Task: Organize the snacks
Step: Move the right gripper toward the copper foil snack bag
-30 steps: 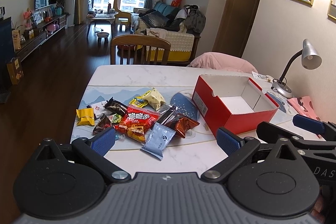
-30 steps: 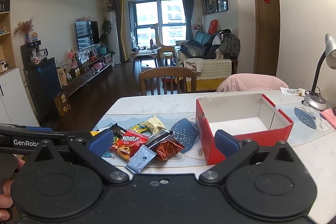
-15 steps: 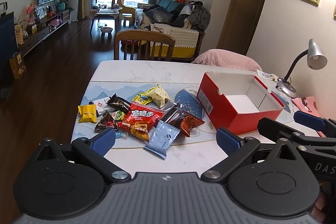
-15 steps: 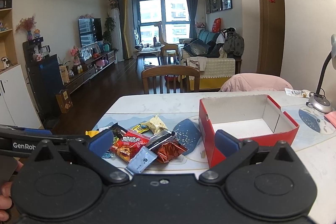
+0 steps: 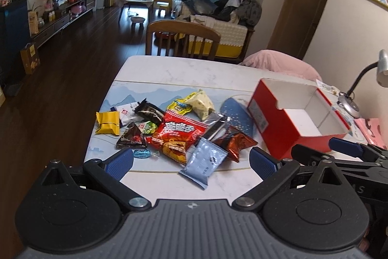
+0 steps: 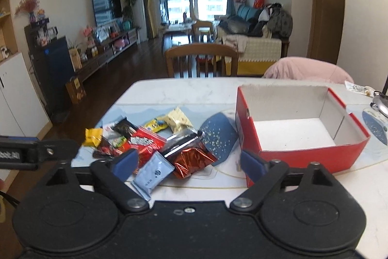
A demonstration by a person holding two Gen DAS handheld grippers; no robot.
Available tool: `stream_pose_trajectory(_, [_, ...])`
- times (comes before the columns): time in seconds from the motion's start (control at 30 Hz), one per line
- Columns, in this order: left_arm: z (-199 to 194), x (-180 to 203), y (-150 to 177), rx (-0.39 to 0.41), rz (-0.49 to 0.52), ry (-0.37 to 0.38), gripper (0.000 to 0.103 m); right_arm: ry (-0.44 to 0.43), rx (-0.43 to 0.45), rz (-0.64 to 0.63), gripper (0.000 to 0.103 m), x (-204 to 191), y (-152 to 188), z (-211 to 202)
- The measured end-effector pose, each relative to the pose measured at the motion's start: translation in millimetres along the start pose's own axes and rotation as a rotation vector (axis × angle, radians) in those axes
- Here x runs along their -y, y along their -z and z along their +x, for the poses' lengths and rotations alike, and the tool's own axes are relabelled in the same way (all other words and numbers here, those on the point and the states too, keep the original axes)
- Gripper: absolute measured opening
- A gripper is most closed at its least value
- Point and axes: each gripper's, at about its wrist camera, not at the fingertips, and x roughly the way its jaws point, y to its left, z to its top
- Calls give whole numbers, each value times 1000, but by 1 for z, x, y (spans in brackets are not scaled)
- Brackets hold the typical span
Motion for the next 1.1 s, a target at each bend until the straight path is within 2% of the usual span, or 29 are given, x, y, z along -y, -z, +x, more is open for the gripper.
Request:
stream_pose_trajectory(0.2, [24, -14, -3, -29, -44, -42, 102, -21, -95, -25, 84, 6, -1, 43])
stream_pose_trajectory(0.47, [57, -39, -6, -47, -92, -115, 99, -29, -142, -64, 85, 10, -11, 88])
stream_pose_trajectory(0.6, [86, -52, -5, -110, -122, -138, 87, -30, -157, -107, 86, 11, -13, 108])
stream_pose_trajectory(0.67, [97, -57, -4, -130, -136, -154, 87, -34, -164, -121, 86, 13, -15, 117])
stream_pose_trajectory(0.9, [132, -71, -7, -197, -236, -180, 87, -20, -222, -120, 87, 17, -25, 161])
stream_pose_trajectory(1.1, [152, -92, -9, -261, -380, -167, 76, -60, -309, -66, 88, 21, -24, 190])
